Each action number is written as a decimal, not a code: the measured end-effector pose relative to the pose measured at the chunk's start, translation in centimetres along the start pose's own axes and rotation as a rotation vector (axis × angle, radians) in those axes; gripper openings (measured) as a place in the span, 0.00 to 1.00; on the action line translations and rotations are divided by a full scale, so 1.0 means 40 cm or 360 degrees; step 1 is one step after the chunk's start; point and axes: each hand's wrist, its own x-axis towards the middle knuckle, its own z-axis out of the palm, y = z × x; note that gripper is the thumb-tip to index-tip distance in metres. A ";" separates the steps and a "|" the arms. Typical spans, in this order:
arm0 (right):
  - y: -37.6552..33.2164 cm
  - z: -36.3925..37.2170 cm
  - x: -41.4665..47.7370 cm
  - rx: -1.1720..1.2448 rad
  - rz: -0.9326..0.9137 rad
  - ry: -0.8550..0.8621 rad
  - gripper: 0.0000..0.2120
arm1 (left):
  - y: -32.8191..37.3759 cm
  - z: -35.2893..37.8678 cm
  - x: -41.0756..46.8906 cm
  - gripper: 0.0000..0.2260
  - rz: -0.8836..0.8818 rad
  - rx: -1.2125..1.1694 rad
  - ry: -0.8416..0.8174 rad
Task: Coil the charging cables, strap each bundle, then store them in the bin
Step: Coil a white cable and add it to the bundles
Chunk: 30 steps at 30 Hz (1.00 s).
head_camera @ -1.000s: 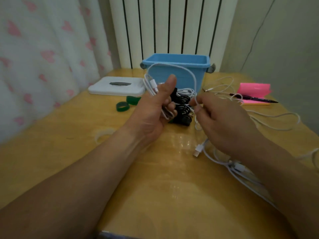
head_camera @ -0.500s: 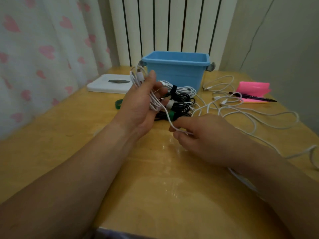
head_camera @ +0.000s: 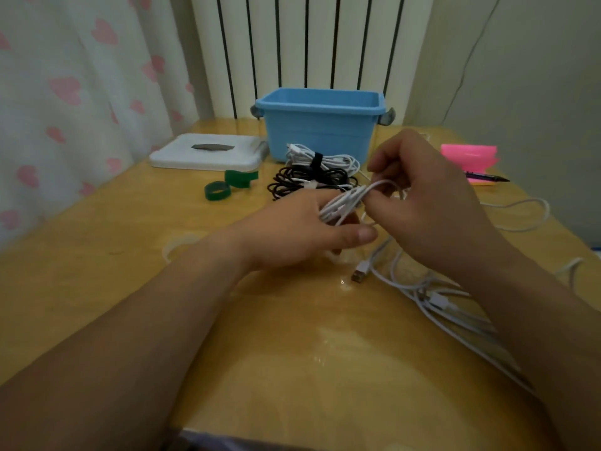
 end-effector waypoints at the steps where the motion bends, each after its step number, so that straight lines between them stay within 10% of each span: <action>1: 0.001 0.002 0.000 0.0041 0.0003 -0.0025 0.13 | -0.003 0.001 -0.001 0.14 0.0000 0.0026 -0.0027; 5: 0.003 0.005 0.003 0.0130 -0.0037 -0.0051 0.12 | -0.007 -0.002 -0.014 0.18 -0.0009 -0.0051 0.0042; 12: 0.041 0.005 0.008 0.0001 0.0138 -0.0115 0.04 | -0.019 -0.033 -0.003 0.20 0.0166 -0.1304 0.0288; 18: 0.003 0.051 -0.006 -0.0086 0.0083 -0.0117 0.05 | 0.004 0.037 0.012 0.20 0.0168 -0.1058 0.0472; 30: 0.006 0.070 -0.002 -0.0341 -0.0037 -0.0169 0.03 | 0.010 -0.010 0.017 0.16 0.0241 -0.1856 0.0783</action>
